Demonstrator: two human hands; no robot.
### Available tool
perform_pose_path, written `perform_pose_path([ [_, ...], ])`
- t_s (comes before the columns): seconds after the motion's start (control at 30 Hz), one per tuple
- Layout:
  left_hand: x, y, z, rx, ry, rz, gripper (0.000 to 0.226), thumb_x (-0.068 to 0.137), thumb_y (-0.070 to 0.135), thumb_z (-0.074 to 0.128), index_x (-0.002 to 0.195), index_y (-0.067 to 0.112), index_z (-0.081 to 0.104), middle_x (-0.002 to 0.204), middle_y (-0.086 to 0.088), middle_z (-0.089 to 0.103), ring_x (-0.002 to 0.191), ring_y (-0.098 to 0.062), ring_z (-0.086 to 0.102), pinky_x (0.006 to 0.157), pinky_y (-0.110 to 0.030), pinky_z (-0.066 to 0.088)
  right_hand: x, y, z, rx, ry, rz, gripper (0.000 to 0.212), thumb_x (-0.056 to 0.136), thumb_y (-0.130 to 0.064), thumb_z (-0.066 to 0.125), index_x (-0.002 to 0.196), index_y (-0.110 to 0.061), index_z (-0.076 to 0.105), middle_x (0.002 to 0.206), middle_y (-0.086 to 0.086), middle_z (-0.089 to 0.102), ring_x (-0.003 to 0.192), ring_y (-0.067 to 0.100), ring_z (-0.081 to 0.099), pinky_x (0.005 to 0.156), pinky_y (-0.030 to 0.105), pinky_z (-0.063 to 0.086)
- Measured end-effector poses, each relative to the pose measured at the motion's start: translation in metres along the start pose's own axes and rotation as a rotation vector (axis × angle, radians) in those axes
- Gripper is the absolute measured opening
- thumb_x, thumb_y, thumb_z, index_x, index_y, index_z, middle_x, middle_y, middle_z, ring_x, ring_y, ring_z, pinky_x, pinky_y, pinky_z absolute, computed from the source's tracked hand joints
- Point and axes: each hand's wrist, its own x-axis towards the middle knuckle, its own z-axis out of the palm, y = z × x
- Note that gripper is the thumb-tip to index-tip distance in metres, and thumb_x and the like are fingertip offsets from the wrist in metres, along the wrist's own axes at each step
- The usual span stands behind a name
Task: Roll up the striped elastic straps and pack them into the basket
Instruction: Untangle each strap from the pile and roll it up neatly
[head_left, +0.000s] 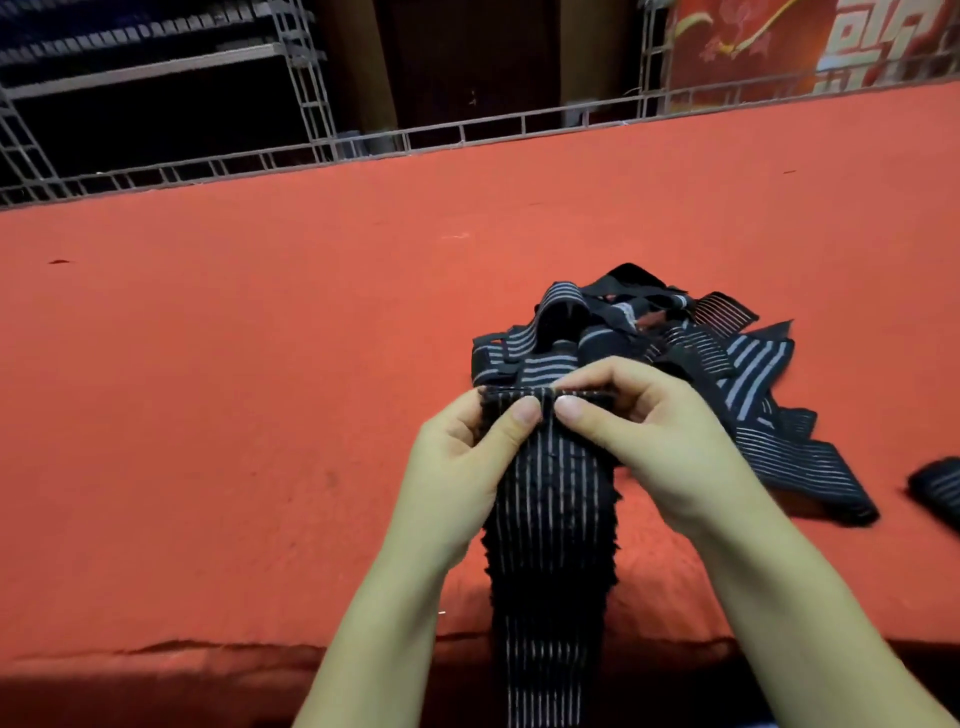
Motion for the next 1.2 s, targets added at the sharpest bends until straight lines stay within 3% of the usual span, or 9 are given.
perform_pose_path([
  [0.13, -0.012, -0.009, -0.007, 0.144, -0.004, 0.04, 0.006, 0.088, 0.022, 0.063, 0.084, 0.02, 0.068, 0.078, 0.013, 0.071, 0.075, 0.002, 0.064, 0.068, -0.013, 0.049, -0.014, 0.009, 0.001, 0.117, -0.02, 0.127, 0.007, 0.072, -0.025, 0.08, 0.078, -0.024, 0.076, 0.08, -0.002, 0.072, 0.076, 0.009, 0.066, 0.066, 0.024, 0.054],
  [0.2, -0.013, -0.013, -0.011, 0.187, 0.012, 0.067, 0.013, 0.086, 0.02, 0.063, 0.08, 0.027, 0.072, 0.078, 0.014, 0.071, 0.075, 0.003, 0.063, 0.069, -0.013, 0.048, -0.018, 0.008, 0.001, 0.089, -0.001, 0.134, 0.009, 0.075, -0.028, 0.07, 0.078, -0.021, 0.076, 0.078, -0.002, 0.073, 0.073, 0.007, 0.066, 0.063, 0.021, 0.055],
  [0.3, -0.016, -0.016, -0.01, 0.184, 0.036, 0.067, 0.019, 0.082, 0.023, 0.062, 0.082, 0.037, 0.074, 0.081, 0.013, 0.073, 0.077, 0.002, 0.064, 0.069, -0.014, 0.048, -0.018, 0.007, 0.001, 0.027, 0.02, 0.069, 0.011, 0.083, -0.012, 0.068, 0.08, -0.019, 0.075, 0.075, -0.002, 0.074, 0.069, 0.005, 0.066, 0.061, 0.018, 0.052],
  [0.47, -0.015, -0.016, -0.006, 0.01, 0.095, -0.068, 0.002, 0.078, 0.03, 0.075, 0.077, 0.03, 0.077, 0.079, 0.004, 0.074, 0.074, -0.007, 0.068, 0.066, -0.02, 0.052, -0.02, 0.012, 0.004, -0.089, 0.048, -0.09, 0.015, 0.079, -0.016, 0.066, 0.08, -0.026, 0.077, 0.085, -0.004, 0.076, 0.083, 0.009, 0.07, 0.077, 0.02, 0.052],
  [0.6, -0.016, -0.019, -0.004, -0.101, 0.081, -0.313, 0.037, 0.068, 0.044, 0.06, 0.077, 0.01, 0.071, 0.074, -0.006, 0.074, 0.066, -0.014, 0.069, 0.057, -0.022, 0.055, -0.024, 0.013, 0.006, -0.242, 0.132, -0.218, 0.017, 0.081, -0.014, 0.067, 0.085, -0.028, 0.074, 0.087, -0.013, 0.074, 0.086, 0.002, 0.068, 0.078, 0.013, 0.047],
  [0.73, -0.012, -0.02, -0.004, -0.21, 0.055, -0.421, 0.06, 0.07, 0.052, 0.055, 0.099, 0.002, 0.069, 0.097, -0.017, 0.074, 0.087, -0.025, 0.072, 0.078, -0.034, 0.059, -0.023, 0.02, 0.007, -0.423, 0.172, -0.345, 0.017, 0.082, -0.011, 0.068, 0.092, -0.022, 0.074, 0.091, -0.016, 0.072, 0.091, -0.003, 0.065, 0.084, 0.01, 0.044],
  [0.83, -0.01, -0.021, -0.003, -0.166, 0.088, -0.375, 0.058, 0.076, 0.053, 0.052, 0.099, 0.003, 0.07, 0.099, -0.015, 0.075, 0.094, -0.024, 0.071, 0.083, -0.036, 0.057, -0.02, 0.026, 0.001, -0.534, 0.142, -0.427, 0.015, 0.084, -0.009, 0.066, 0.096, -0.012, 0.075, 0.095, -0.01, 0.07, 0.094, -0.001, 0.064, 0.088, 0.013, 0.044],
  [1.0, -0.011, -0.02, 0.0, -0.048, 0.094, -0.25, 0.044, 0.081, 0.05, 0.048, 0.087, 0.012, 0.068, 0.08, -0.001, 0.075, 0.075, -0.009, 0.069, 0.062, -0.02, 0.052, -0.018, 0.027, 0.0, -0.521, 0.068, -0.453, 0.016, 0.081, -0.009, 0.069, 0.096, -0.012, 0.075, 0.099, -0.005, 0.07, 0.098, 0.002, 0.065, 0.091, 0.016, 0.046],
  [1.2, -0.013, -0.017, -0.002, -0.039, 0.051, -0.138, 0.031, 0.084, 0.038, 0.049, 0.094, 0.014, 0.066, 0.083, 0.004, 0.075, 0.078, -0.005, 0.069, 0.064, -0.015, 0.05, -0.017, 0.021, 0.0, -0.287, 0.059, -0.2, 0.018, 0.079, -0.01, 0.072, 0.09, -0.023, 0.076, 0.1, -0.009, 0.073, 0.102, 0.0, 0.064, 0.086, 0.009, 0.044],
])
